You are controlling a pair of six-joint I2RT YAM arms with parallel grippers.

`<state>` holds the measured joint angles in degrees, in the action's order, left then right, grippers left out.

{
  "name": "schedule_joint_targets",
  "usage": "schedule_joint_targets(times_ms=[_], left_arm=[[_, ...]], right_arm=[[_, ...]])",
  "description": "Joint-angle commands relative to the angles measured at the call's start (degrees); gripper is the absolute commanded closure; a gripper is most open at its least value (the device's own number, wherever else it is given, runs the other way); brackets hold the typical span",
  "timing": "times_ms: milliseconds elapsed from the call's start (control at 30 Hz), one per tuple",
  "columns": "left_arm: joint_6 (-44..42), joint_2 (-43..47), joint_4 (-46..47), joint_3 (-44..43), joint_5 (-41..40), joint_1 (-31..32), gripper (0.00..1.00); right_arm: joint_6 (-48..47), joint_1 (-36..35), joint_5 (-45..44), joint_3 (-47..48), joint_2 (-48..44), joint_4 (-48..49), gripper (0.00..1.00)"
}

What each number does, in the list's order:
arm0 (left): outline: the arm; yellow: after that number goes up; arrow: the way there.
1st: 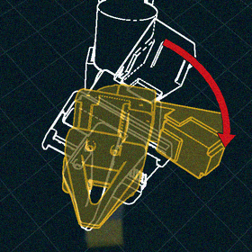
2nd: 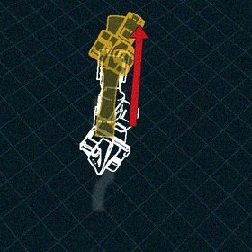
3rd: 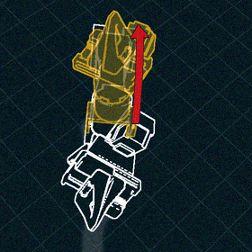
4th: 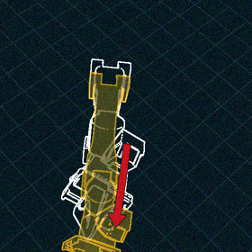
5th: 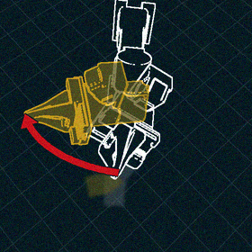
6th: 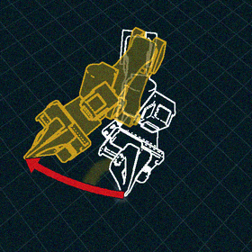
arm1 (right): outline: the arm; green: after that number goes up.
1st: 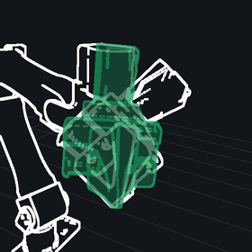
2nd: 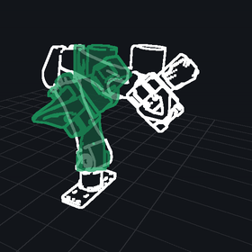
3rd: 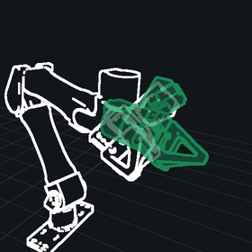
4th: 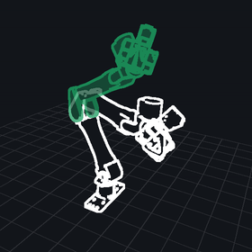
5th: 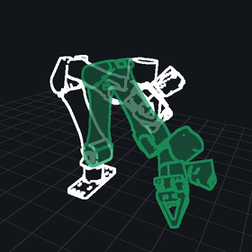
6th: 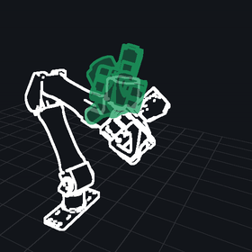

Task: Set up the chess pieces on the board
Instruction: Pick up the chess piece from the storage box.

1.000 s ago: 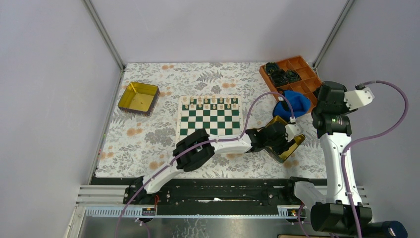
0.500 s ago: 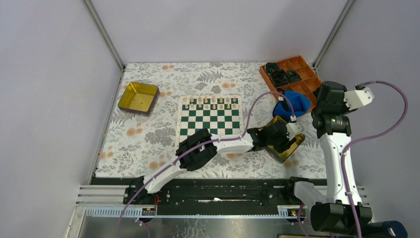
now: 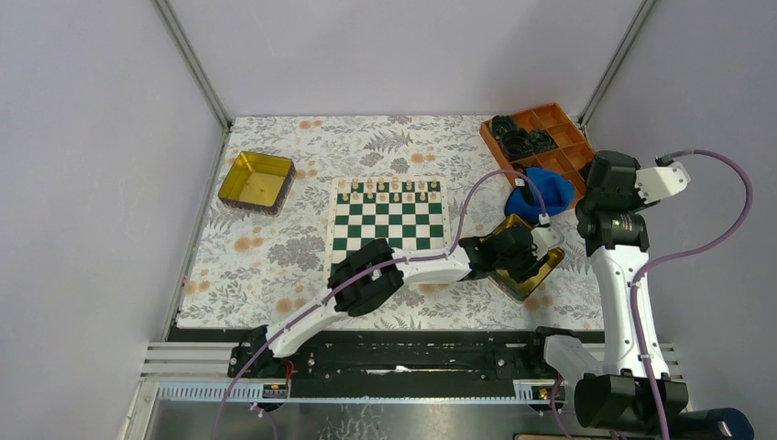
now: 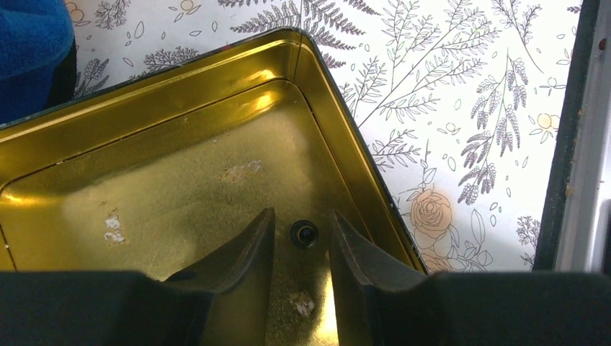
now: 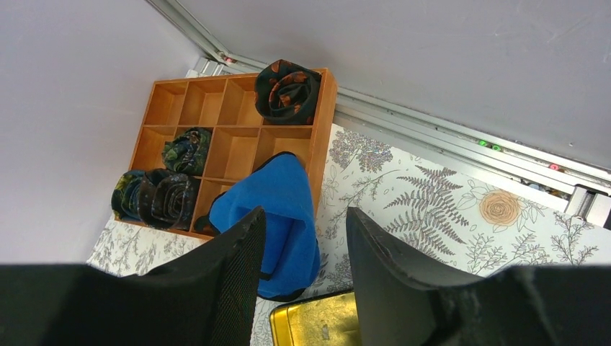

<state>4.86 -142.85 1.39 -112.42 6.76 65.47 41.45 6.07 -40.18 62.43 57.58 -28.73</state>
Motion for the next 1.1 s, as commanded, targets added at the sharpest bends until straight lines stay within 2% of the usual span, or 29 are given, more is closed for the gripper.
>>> schedule_joint_targets(times_ms=[0, 367, 633, 767, 867, 1067], left_arm=[[0.7, -1.7, 2.8, -2.3, 1.2, -0.4, 0.62], [0.6, -2.9, 2.6, -2.7, 1.4, -0.3, 0.68], [0.4, -3.3, 2.4, -3.4, 1.3, 0.2, 0.83], [0.2, -2.7, 2.2, -3.2, 0.4, 0.4, 0.95], [0.1, -2.1, 2.0, -3.0, -0.4, 0.4, 1.0], [-0.3, -0.9, 2.0, -1.7, -1.5, 0.5, 1.0]], right_arm=[[0.3, 0.3, -0.4, 0.0, -0.6, 2.9, 0.48], [0.1, 0.3, -0.3, -0.6, -0.2, 3.8, 0.49], [-0.3, 0.3, -0.3, -0.9, 0.0, 3.9, 0.49], [-0.4, 0.3, -0.3, -0.7, 0.1, 3.7, 0.48], [-0.5, 0.3, -0.1, -0.2, 0.4, 3.4, 0.49], [-0.6, 0.3, 0.0, 0.6, 1.1, 3.1, 0.48]])
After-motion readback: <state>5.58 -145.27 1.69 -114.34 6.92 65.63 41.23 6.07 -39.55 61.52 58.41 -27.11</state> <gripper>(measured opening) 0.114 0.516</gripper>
